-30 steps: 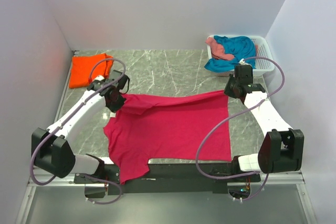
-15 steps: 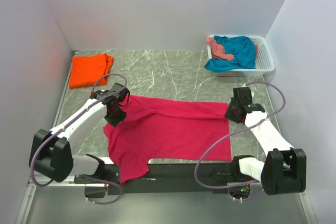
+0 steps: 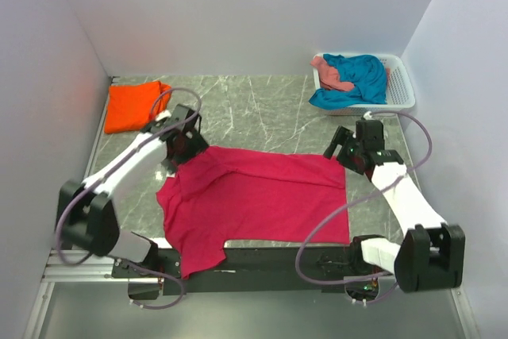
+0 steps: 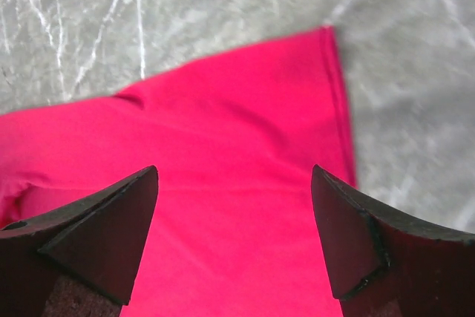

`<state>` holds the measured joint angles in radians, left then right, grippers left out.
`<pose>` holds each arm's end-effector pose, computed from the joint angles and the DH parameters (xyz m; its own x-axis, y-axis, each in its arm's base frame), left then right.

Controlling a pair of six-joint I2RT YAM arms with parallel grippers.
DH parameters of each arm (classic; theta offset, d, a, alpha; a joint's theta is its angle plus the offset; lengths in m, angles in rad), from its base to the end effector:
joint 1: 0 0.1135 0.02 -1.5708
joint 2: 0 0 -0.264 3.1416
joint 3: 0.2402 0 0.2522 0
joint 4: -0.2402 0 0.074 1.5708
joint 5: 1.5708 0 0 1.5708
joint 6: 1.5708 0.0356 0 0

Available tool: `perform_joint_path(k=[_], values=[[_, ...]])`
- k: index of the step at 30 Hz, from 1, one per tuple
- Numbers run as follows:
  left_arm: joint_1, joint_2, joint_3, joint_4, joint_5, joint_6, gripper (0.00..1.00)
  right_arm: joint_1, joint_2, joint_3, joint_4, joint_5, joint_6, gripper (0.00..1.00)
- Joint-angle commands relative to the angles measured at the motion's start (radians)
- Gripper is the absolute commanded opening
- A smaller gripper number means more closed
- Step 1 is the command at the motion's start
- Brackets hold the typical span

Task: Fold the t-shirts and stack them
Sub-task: Fold the tshirt

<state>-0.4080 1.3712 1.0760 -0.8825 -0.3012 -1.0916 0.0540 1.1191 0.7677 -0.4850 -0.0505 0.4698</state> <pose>0.2436 -0.0938 0.2586 -0.6346 -0.6489 -0.4198 -0.6258 0.7502 -0.2136 0.2284 0.0141 0.2417 -0.7005 0.4149 -0.5806 0.2574 0.9057 0.3368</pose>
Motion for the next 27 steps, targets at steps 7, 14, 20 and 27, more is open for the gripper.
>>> perform_joint_path(k=[7,14,20,27], values=[[0.119,0.345,0.168,0.279,0.089,0.154,0.99,0.006,0.286,0.099,0.169,-0.080,0.003,0.90],[0.182,0.456,0.114,0.389,0.171,0.185,0.99,0.000,0.447,0.123,0.169,-0.019,0.027,0.89],[0.205,0.535,0.140,0.395,0.188,0.197,1.00,-0.006,0.564,0.165,0.177,-0.037,0.026,0.89],[0.242,0.650,0.281,0.375,0.192,0.211,1.00,-0.031,0.648,0.280,0.135,-0.016,0.027,0.87]])
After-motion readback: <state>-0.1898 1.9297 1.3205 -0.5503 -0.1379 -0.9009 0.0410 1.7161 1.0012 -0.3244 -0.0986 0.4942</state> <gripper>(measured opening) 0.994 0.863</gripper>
